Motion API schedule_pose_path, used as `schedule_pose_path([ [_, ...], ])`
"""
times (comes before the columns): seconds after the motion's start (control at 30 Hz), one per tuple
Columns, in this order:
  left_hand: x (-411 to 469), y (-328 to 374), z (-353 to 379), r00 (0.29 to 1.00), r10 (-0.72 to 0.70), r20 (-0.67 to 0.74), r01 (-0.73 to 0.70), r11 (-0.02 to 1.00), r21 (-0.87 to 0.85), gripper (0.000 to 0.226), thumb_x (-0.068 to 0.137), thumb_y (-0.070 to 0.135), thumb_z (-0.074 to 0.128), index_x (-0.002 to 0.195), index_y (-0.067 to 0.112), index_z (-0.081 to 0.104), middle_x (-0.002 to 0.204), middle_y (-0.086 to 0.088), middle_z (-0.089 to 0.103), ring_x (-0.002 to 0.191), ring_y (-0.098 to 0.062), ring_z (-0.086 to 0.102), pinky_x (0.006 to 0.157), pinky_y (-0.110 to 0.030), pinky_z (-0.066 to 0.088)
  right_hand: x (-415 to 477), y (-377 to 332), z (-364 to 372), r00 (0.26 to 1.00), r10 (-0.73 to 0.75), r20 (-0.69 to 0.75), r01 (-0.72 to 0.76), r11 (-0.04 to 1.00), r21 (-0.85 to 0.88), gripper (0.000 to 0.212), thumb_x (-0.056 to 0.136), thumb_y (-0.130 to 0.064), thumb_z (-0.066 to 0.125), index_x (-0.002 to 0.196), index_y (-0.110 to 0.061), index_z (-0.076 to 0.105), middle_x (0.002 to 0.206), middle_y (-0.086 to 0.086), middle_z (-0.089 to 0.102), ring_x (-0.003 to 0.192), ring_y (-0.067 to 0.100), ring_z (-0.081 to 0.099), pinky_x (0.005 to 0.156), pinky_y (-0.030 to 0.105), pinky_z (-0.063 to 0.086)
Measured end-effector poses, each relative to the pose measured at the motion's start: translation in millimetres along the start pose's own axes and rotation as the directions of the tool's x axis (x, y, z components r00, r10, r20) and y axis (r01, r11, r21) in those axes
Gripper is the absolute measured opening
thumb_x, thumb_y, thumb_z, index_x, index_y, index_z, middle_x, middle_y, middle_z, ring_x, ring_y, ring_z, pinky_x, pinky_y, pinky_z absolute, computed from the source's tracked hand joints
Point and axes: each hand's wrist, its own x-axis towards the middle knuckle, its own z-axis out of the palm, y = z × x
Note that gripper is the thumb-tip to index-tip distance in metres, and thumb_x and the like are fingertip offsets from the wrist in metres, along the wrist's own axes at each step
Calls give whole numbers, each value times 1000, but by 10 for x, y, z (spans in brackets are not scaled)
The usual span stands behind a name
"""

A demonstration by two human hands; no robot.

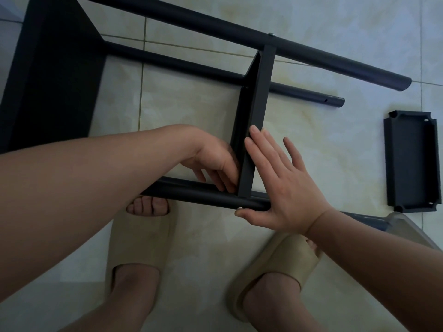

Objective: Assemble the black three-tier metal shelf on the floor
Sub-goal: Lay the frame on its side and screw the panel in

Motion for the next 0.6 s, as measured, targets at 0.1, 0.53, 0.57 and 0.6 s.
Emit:
schedule_pose_path([
  [0.1, 7, -1, 0, 1000, 22, 6, -22, 1000, -22, 8, 90, 21, 69, 96, 24, 74, 98, 5, 78, 103, -11, 71, 111, -47, 41, 2, -2, 1, 1000, 1, 6, -1, 1000, -3, 111, 83, -78, 50, 161, -5, 18, 170, 11, 9, 157, 26, 7, 123, 60, 16],
  [0.53, 11, 10, -14, 999, 22, 27, -21, 999, -30, 11, 89, 19, 71, 99, 25, 73, 100, 6, 78, 105, -11, 70, 111, -49, 41, 6, -5, -12, 1000, 5, 18, -5, 1000, 0, 111, 84, -78, 48, 161, -5, 17, 170, 10, 8, 158, 25, 5, 123, 59, 14],
  [0.57, 10, 15, -18, 999, 28, 31, -27, 999, -39, 13, 89, 17, 71, 99, 24, 74, 101, 5, 78, 105, -11, 70, 112, -49, 41, 6, -6, -14, 1000, 6, 20, -6, 1000, 0, 111, 84, -78, 48, 161, -5, 17, 170, 10, 8, 158, 25, 5, 123, 59, 14],
  [0.6, 7, 20, -26, 999, 33, 36, -31, 998, -47, 14, 89, 15, 70, 100, 23, 73, 103, 4, 77, 105, -11, 71, 112, -49, 41, 7, -7, -15, 1000, 6, 20, -6, 1000, 2, 111, 83, -78, 48, 161, -5, 17, 170, 10, 8, 158, 25, 5, 123, 59, 14],
])
